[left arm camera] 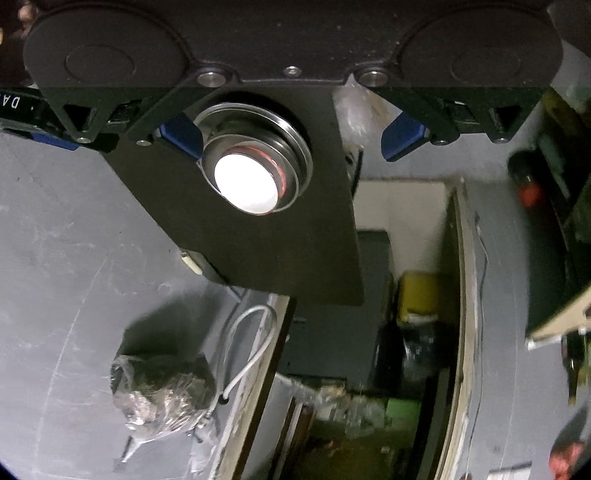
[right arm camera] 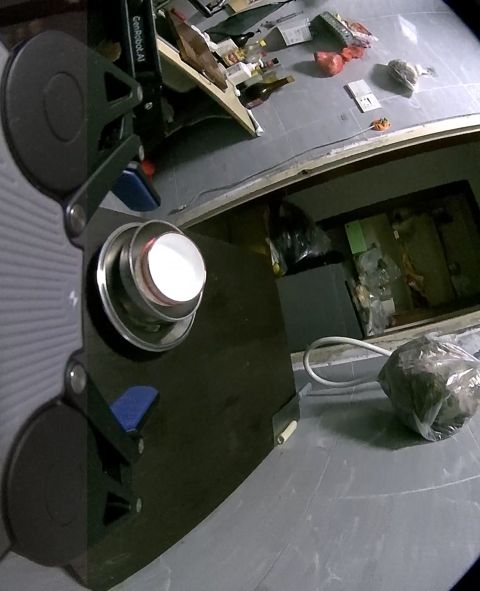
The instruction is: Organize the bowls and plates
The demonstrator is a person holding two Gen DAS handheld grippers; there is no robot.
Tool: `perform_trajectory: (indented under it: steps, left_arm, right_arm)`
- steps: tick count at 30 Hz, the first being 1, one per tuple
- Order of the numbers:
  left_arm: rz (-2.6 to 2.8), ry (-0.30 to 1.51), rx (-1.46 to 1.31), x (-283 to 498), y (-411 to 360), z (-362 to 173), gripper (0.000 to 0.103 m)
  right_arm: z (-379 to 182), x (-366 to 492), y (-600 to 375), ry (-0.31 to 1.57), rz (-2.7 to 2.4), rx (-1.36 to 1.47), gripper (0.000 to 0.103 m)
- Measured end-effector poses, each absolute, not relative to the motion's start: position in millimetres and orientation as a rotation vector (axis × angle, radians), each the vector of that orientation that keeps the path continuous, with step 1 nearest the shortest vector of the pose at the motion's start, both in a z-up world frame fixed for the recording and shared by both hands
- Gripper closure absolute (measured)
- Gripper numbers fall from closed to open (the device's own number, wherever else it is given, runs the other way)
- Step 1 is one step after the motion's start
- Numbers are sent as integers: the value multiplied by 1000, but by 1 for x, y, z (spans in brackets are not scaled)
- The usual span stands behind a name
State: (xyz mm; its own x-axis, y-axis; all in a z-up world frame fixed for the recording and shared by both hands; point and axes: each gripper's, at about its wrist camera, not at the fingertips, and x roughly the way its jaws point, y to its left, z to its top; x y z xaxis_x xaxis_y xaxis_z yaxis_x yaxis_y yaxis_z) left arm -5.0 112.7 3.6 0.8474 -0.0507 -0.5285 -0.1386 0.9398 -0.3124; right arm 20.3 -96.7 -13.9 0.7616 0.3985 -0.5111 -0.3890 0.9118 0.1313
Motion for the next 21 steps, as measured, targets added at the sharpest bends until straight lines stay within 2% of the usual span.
perform_trajectory:
  steps: [7, 21]
  left_arm:
    - [50, 502, -285, -27, 106, 2, 1]
    - [30, 536, -239, -47, 100, -15, 1]
  right_arm:
    - [-20, 8, -100, 579, 400, 10, 0]
    - [-33, -22, -119, 593, 350, -24, 0]
